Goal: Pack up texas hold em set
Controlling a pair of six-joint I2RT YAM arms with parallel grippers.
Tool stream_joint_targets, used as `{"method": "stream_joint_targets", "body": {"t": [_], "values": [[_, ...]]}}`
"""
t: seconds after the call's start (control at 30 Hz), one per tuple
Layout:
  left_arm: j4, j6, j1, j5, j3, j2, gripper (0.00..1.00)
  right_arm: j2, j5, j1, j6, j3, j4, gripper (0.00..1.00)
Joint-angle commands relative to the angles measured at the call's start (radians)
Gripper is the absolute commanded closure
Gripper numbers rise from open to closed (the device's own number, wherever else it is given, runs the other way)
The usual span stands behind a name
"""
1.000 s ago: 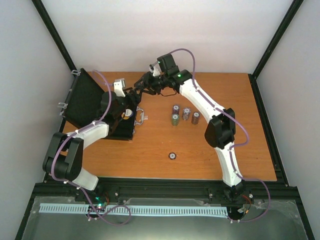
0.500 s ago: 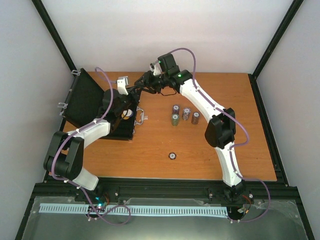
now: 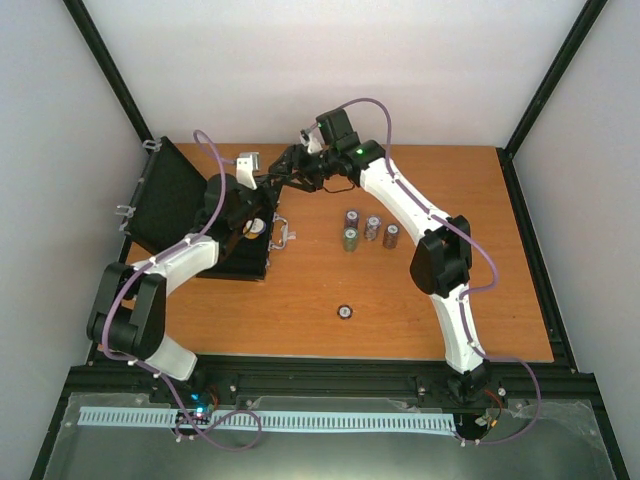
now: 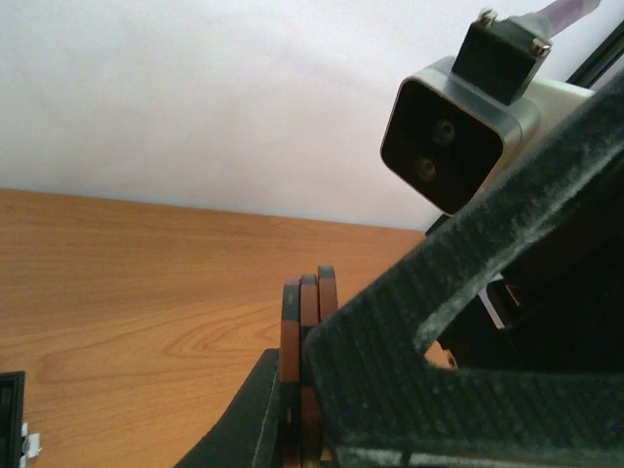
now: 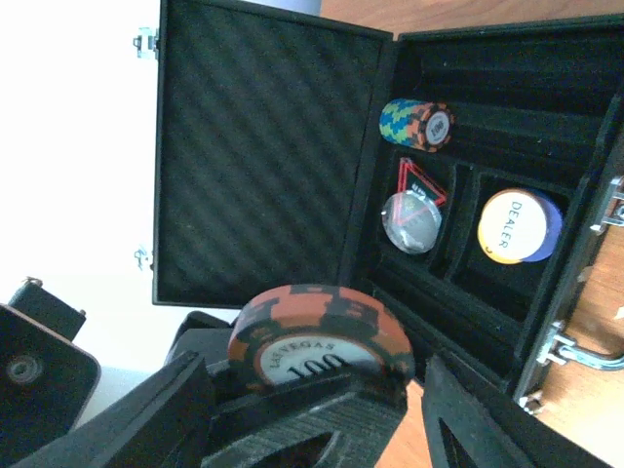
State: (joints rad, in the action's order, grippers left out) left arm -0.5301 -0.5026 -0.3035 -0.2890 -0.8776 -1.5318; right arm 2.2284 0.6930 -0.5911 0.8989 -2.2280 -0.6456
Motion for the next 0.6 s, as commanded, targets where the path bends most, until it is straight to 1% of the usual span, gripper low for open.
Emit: {"method": "stream_joint_targets", "body": {"t": [0.0, 0.03, 0.13, 0.17, 0.27, 0.33, 0.47, 0.57], "values": [[0.092, 0.071, 0.021, -0.043, -0.061, 0.060, 0.99, -0.008, 0.075, -0.009, -0.027, -0.013, -0.057, 0.31], [0.119, 0.086, 0.021, -0.055, -0.061, 0.071, 0.99, -0.004, 0.075, -0.007, -0.028, -0.024, -0.057, 0.27], [0.205, 0.120, 0.025, -0.091, -0.062, 0.101, 0.99, 0.008, 0.074, 0.004, -0.024, -0.064, -0.053, 0.04], [0.228, 0.127, 0.026, -0.101, -0.063, 0.108, 0.99, 0.012, 0.074, 0.008, -0.020, -0.077, -0.047, 0.01], [0.317, 0.156, 0.032, -0.113, -0.072, 0.127, 0.99, 0.016, 0.058, 0.026, -0.021, -0.116, -0.044, 0.00], [0.409, 0.177, 0.042, -0.110, -0.094, 0.132, 0.99, 0.015, 0.013, 0.037, -0.058, -0.142, -0.080, 0.00], [0.696, 0.226, 0.088, -0.073, -0.184, 0.119, 0.99, -0.005, -0.082, 0.060, -0.181, -0.154, -0.209, 0.00], [0.917, 0.283, 0.130, -0.023, -0.269, 0.096, 0.99, -0.029, -0.149, 0.067, -0.295, -0.108, -0.304, 0.00]]}}
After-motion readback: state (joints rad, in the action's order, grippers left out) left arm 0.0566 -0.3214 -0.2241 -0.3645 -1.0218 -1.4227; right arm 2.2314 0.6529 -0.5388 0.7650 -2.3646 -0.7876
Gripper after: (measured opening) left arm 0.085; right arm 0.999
